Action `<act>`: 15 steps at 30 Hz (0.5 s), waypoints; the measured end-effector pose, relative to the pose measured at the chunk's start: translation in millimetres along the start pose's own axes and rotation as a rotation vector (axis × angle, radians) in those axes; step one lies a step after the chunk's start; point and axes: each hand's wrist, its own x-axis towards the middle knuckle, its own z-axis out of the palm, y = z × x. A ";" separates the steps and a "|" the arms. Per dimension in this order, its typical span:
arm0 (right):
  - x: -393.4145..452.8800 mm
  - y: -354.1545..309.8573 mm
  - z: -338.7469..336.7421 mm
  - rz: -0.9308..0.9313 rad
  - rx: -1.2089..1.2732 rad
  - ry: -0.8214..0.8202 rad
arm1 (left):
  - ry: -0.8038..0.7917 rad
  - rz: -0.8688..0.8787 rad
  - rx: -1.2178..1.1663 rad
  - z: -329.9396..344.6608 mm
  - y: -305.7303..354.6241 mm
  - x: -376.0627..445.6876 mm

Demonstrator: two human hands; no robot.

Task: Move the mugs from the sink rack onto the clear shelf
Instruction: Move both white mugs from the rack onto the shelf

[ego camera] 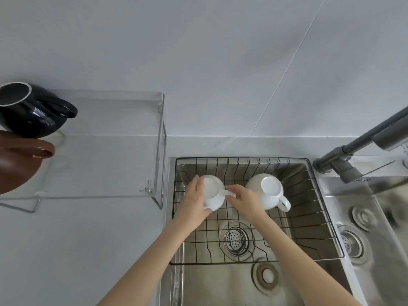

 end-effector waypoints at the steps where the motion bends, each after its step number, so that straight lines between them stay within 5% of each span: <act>1: 1.6 2.9 1.7 -0.004 -0.001 -0.004 | -0.008 -0.015 0.018 3.4 -0.7 4.8; 15: -16.3 2.1 -24.7 -0.018 0.243 0.026 | -0.008 -0.011 -0.047 -8.9 12.1 0.5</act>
